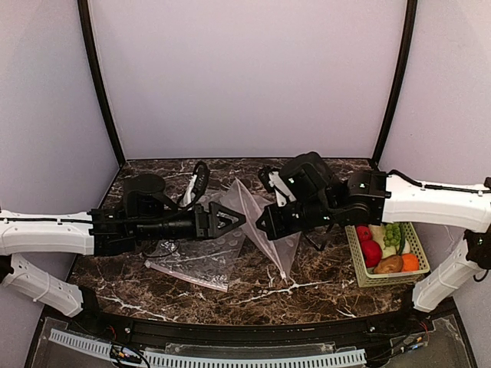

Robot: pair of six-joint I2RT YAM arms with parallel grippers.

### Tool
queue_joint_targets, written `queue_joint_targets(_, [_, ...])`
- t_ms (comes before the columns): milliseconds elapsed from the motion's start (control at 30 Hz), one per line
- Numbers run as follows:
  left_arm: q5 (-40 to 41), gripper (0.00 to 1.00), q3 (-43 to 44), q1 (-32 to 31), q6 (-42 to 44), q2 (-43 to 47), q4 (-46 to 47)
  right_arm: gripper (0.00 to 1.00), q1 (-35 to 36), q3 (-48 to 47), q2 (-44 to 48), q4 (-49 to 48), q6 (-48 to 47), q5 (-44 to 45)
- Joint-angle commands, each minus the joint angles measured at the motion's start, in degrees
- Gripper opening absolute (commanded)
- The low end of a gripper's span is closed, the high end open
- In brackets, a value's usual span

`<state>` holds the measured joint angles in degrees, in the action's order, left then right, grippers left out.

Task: Place the food in the zip-top bag and seal the zipper
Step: Open the zipper food storage bag at the center of the board.

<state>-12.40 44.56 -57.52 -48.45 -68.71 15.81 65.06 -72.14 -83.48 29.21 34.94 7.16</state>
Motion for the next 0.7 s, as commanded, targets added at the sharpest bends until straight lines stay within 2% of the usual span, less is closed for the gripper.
queue_joint_targets(0, [3.2, 0.75, -1.2, -0.3, -2.1, -1.2, 1.8, 0.0, 1.0, -2.1, -0.8, -3.4, 1.3, -0.2])
queue_joint_targets(667, [4.7, 0.54, 1.6, -0.2, -2.0, -7.8, 1.1, 0.0, 2.6, -4.1, -3.1, -2.3, 1.3, 2.1])
